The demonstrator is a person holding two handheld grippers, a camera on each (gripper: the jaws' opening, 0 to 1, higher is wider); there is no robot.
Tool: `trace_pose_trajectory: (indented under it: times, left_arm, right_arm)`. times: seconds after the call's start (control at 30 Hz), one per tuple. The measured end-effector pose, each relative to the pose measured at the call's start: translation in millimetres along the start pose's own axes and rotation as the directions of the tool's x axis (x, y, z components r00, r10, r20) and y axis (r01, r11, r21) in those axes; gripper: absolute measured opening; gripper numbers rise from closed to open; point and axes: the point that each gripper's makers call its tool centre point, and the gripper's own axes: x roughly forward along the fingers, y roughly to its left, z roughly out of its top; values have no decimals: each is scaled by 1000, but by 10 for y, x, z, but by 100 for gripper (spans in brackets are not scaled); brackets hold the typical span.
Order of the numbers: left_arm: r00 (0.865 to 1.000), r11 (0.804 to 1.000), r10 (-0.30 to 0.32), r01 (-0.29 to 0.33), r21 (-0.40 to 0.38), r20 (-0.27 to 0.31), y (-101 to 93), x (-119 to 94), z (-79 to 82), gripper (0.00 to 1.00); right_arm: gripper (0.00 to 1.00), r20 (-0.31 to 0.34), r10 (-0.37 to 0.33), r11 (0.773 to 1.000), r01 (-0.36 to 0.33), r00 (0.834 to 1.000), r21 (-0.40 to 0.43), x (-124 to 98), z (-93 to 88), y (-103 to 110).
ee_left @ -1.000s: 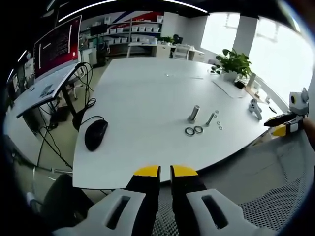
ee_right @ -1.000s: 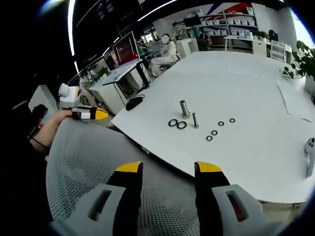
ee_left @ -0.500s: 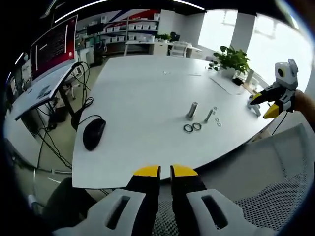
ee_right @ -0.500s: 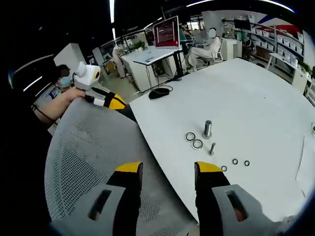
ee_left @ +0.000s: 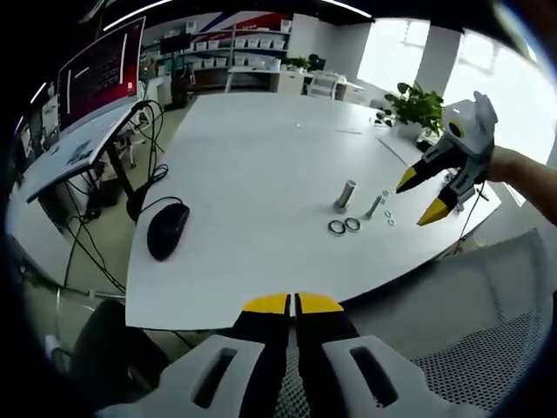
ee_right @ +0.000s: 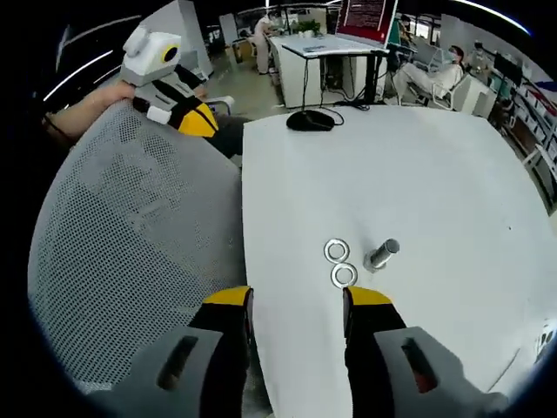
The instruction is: Place the washer onto the threaded stud by aligning its center hole with the stud, sliding it down to the base, and recovering from edge contact or off-axis alignment until the washer reaches the visible bottom stop.
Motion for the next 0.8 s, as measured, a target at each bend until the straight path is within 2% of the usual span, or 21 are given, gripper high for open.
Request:
trace_pose_trajectory:
  times: [0.07, 0.17, 0.47, 0.57, 0.7, 0.8]
  left_arm:
    - [1000, 1000, 1, -1, -6, -5, -3, -2, -11, 0]
    - [1000, 1000, 2, -2, -13, -2, 5, 1, -7, 0]
    - [1000, 999, 2, -1, -35, 19, 20, -4, 23, 0]
    - [1000, 999, 1, -1, -35, 17, 25, 0, 18, 0]
    - [1000, 999, 4, -3, -43, 31, 33, -3, 39, 0]
    - [999, 999, 4, -3, -45, 32, 32, -2, 40, 0]
  right_arm:
    - [44, -37, 20, 999, -21, 999, -38, 107, 13, -32]
    - [44, -69, 36, 998, -40, 997, -50, 272, 28, -74]
    - [45, -191, 59, 990, -81, 980, -112, 641, -101, -218]
    - [45, -232, 69, 987, -101, 970, -127, 743, -159, -244]
    - [46, -305, 45, 981, -100, 951, -168, 825, -280, -342]
    - [46, -330, 44, 979, -106, 943, -172, 864, -336, -379]
